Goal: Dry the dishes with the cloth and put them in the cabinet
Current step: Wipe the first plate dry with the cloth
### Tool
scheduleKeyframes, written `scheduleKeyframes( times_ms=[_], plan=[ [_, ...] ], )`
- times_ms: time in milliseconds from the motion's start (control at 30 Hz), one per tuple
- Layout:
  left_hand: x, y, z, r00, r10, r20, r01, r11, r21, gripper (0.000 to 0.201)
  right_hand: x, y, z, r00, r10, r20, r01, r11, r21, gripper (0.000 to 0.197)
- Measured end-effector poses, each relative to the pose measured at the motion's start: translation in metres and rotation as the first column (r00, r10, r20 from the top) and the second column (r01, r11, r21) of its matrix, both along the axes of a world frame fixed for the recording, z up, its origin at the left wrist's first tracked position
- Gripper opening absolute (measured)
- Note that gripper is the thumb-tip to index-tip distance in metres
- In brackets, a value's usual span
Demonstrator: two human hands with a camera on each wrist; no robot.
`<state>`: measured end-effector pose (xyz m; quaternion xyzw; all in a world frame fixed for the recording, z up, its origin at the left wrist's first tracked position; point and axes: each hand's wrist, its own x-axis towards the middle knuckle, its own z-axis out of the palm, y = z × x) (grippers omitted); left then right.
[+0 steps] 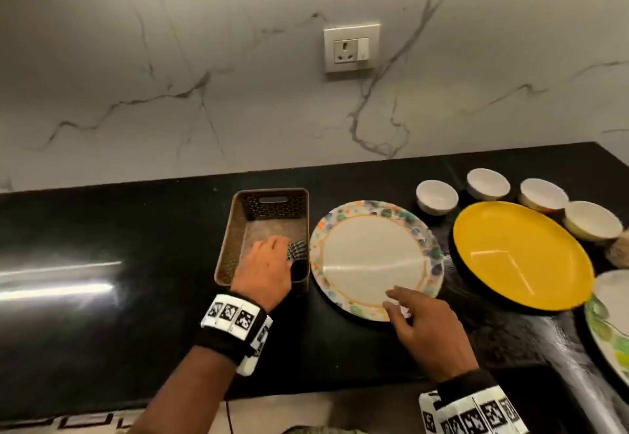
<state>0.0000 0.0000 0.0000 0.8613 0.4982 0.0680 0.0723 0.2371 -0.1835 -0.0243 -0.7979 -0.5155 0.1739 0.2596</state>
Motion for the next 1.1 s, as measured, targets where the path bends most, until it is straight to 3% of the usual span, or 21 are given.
scheduleKeyframes(
  times_ms=[67, 200, 300, 367, 500, 600, 667, 733, 800, 867, 967, 1100],
  plan=[
    [-0.001, 0.017, 0.003, 0.984, 0.028, -0.173, -0.056, 0.986, -0.157, 0.041, -0.001, 0.006, 0.003, 0.999, 0.016, -0.051, -0.014, 0.999, 0.053, 0.028],
    [0.005, 0.041, 0.001, 0.959, -0.001, -0.285, -0.101, 0.935, -0.341, 0.052, 0.004, 0.008, 0.01, 0.994, 0.079, -0.072, -0.07, 0.992, 0.109, 0.026],
    [0.012, 0.049, -0.008, 0.939, 0.007, -0.342, -0.126, 0.937, -0.325, 0.054, 0.015, 0.006, 0.011, 0.989, 0.085, -0.121, -0.068, 0.988, 0.139, 0.03],
    [0.015, 0.049, -0.003, 0.918, 0.048, -0.394, -0.169, 0.946, -0.277, 0.041, 0.022, 0.006, 0.014, 0.985, 0.081, -0.15, -0.051, 0.979, 0.195, 0.028],
    [0.017, 0.042, 0.018, 0.88, 0.212, -0.425, -0.248, 0.968, -0.031, 0.028, 0.034, 0.008, 0.028, 0.979, 0.083, -0.189, -0.025, 0.957, 0.289, 0.021],
    [0.01, 0.032, 0.039, 0.929, 0.35, -0.117, -0.338, 0.935, 0.109, 0.025, 0.041, 0.009, 0.042, 0.968, 0.089, -0.236, -0.005, 0.943, 0.334, 0.022],
    [0.009, 0.021, 0.052, 0.942, 0.299, 0.155, -0.323, 0.933, 0.16, 0.028, 0.043, 0.011, 0.052, 0.958, 0.103, -0.266, -0.003, 0.936, 0.352, 0.024],
    [0.02, 0.004, 0.069, 0.903, 0.188, 0.386, -0.228, 0.972, 0.061, 0.032, 0.044, 0.014, 0.063, 0.941, 0.126, -0.314, -0.004, 0.932, 0.361, 0.027],
    [0.041, -0.018, 0.085, 0.8, 0.164, 0.578, -0.074, 0.981, -0.177, 0.032, 0.046, 0.016, 0.07, 0.906, 0.167, -0.388, -0.007, 0.924, 0.381, 0.035],
    [0.065, -0.036, 0.085, 0.72, 0.124, 0.683, 0.138, 0.938, -0.317, 0.028, 0.049, 0.018, 0.072, 0.848, 0.23, -0.477, -0.038, 0.924, 0.38, 0.048],
    [0.1, -0.061, 0.067, 0.625, 0.087, 0.776, 0.351, 0.856, -0.38, 0.02, 0.056, 0.016, 0.068, 0.748, 0.303, -0.591, -0.082, 0.925, 0.372, 0.056],
    [0.129, -0.079, 0.049, 0.642, 0.045, 0.766, 0.415, 0.819, -0.395, 0.022, 0.068, -0.001, 0.056, 0.795, 0.246, -0.554, 0.013, 0.907, 0.421, 0.028]
  ],
)
